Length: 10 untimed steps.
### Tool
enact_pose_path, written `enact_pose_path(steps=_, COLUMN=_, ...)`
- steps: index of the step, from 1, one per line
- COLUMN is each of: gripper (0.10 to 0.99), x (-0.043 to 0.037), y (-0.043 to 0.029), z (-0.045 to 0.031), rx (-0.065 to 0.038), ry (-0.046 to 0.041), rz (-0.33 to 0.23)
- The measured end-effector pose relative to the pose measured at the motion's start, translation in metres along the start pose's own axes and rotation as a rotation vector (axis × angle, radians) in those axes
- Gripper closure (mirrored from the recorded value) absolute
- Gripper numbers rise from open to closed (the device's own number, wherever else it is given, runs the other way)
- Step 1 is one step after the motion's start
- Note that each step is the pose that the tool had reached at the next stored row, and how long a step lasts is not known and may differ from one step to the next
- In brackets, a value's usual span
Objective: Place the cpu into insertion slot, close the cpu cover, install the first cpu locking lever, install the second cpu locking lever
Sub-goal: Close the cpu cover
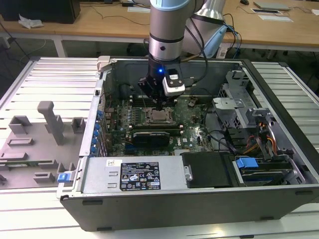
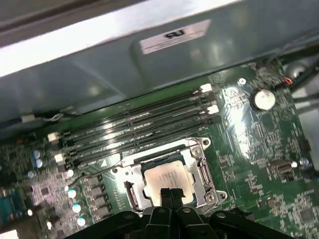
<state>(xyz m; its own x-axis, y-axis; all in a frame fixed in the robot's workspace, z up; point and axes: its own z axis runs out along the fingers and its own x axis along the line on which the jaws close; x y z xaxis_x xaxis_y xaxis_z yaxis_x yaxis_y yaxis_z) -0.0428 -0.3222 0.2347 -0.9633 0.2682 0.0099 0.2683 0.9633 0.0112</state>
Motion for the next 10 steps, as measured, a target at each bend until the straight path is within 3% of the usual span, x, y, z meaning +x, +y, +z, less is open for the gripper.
enact_pose_path(steps=6, gripper=0.98, x=0.0, y=0.0, z=0.001, rx=0.001, ry=-0.0002, rz=-0.144)
enact_pose_path(steps=8, gripper=0.98, x=0.0, y=0.0, z=0.0019, rx=-0.001, ry=-0.0142, rz=-0.188)
enact_pose_path(steps=10, gripper=0.98, x=0.0001, y=-0.0001, z=0.0021, rx=0.0, ry=-0.0182, rz=-0.197)
